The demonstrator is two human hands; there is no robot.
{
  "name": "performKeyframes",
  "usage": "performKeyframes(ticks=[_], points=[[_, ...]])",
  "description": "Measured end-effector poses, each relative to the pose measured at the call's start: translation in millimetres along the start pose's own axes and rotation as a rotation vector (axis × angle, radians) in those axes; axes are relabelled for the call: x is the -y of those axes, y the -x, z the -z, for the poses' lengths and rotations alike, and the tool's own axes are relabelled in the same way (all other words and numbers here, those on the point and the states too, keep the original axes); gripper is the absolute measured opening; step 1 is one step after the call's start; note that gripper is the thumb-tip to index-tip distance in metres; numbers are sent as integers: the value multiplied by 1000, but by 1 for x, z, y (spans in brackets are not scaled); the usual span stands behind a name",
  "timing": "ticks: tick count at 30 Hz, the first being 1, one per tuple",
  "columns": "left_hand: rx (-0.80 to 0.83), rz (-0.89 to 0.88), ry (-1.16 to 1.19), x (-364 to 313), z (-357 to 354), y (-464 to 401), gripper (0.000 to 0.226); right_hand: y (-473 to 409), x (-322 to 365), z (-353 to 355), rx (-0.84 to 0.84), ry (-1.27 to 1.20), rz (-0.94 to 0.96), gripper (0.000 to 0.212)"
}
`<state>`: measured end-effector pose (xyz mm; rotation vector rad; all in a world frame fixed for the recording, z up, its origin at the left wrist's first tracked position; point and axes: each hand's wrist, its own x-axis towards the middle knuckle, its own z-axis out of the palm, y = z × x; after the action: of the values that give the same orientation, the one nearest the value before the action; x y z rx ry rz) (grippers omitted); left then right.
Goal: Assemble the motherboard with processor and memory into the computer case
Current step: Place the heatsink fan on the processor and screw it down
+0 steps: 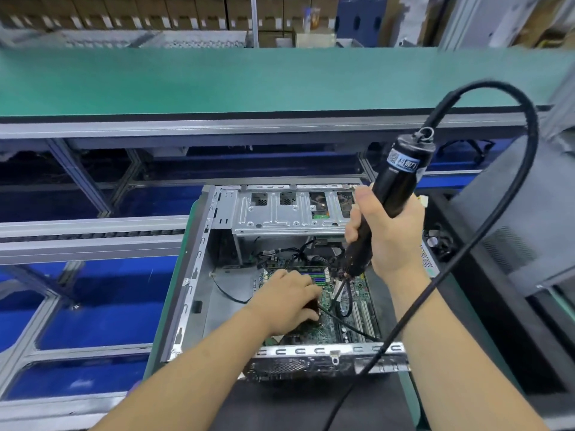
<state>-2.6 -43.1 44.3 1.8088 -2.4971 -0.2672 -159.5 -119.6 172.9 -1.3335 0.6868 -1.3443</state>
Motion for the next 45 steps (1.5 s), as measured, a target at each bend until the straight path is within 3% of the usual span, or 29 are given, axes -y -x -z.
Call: performKeyframes(ticks=[3, 5, 8, 12, 16, 18, 24, 26, 31, 34, 37, 41, 45], points=[[-75, 67, -2, 3, 0, -1, 21, -2, 2, 3, -23, 25, 51, 36], [-33, 169, 9, 8, 2, -3, 11, -4, 4, 6, -39, -1, 53, 30], [27, 225, 5, 12, 4, -12, 21, -6, 7, 7, -47, -31, 45, 29], [-60, 184, 35, 8, 6, -30, 22, -8, 7, 10, -34, -24, 58, 35], [-132, 276, 285, 5, 10, -51, 22, -14, 10, 18, -42, 11, 83, 42], [-84, 342, 376, 6, 12, -63, 24, -16, 12, 21, -46, 18, 88, 47], [127, 515, 286, -1, -4, -87, 19, -18, 17, 21, 10, -136, 20, 41], [139, 501, 274, -1, -8, -88, 14, -16, 11, 18, 31, -150, -11, 41], [144, 300, 430, 17, -10, -66, 33, -8, -2, 12, 48, -134, -20, 23], [115, 244, 479, 27, -4, -47, 28, -7, -3, 8, 56, -149, -30, 29], [133, 189, 359, 27, 2, -36, 30, -8, -5, 3, 85, -130, -38, 33], [93, 164, 282, 20, 7, -25, 61, -9, -7, -1, 99, -89, -14, 25], [233, 133, 206, 13, 4, -13, 113, -8, -6, -2, 122, -82, -5, 25]])
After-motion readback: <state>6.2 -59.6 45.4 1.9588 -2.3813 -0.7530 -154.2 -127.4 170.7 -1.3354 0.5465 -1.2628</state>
